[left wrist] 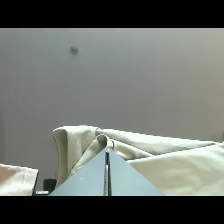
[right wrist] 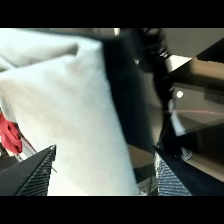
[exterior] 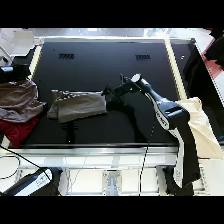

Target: Fold the shirts.

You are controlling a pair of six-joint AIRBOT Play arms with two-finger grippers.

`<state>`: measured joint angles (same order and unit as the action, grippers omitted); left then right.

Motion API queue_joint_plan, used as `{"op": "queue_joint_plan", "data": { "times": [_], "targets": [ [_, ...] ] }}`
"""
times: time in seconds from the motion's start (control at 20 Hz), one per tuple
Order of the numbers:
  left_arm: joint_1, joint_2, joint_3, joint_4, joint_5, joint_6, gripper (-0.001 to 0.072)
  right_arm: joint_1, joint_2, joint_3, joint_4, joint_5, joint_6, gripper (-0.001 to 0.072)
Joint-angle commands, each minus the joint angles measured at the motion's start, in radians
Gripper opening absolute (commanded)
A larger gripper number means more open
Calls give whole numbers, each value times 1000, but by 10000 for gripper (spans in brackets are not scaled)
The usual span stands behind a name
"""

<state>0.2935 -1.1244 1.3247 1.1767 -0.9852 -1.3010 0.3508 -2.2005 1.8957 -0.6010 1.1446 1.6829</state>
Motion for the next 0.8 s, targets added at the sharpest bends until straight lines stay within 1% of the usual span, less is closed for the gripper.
{"op": "queue_joint_plan", "data": {
  "times": [0.0, 0.05, 0.1, 0.15, 0.2, 0.25, 0.35, 0.45, 0.5, 0.6, 0.75],
  "targets": [
    [0, 0, 0, 1, -8, 1, 13, 71, -19, 0, 35, -12, -3, 678],
    [0, 0, 0, 1, -8, 1, 13, 87, -19, 0, 55, -12, -18, 661],
    [0, 0, 0, 1, -8, 1, 13, 103, -19, 0, 88, -12, -48, 532],
    [0, 0, 0, 1, -9, 1, 13, 117, -19, 1, 136, -12, -84, 325],
    [0, 0, 0, 1, -13, 1, 14, 128, -19, 10, 175, -12, -117, 142],
    [0, 0, 0, 1, -23, 10, 13, 134, -18, 34, 199, -6, -140, 20],
    [0, 0, 0, 1, -42, 31, 14, 125, -18, 129, 194, 45, -185, 12],
    [0, 0, 0, 1, -50, 31, 13, 84, 8, 221, 126, 101, -185, 12],
    [0, 0, 0, 1, -50, 31, 13, 51, 46, 224, 84, 115, -185, 12],
    [0, 0, 0, 1, -50, 31, 13, -37, 139, 222, -55, 175, -174, 12],
    [0, 0, 0, 1, -50, 30, 13, -200, 295, 222, -306, 291, -126, 11]
  ]
}}
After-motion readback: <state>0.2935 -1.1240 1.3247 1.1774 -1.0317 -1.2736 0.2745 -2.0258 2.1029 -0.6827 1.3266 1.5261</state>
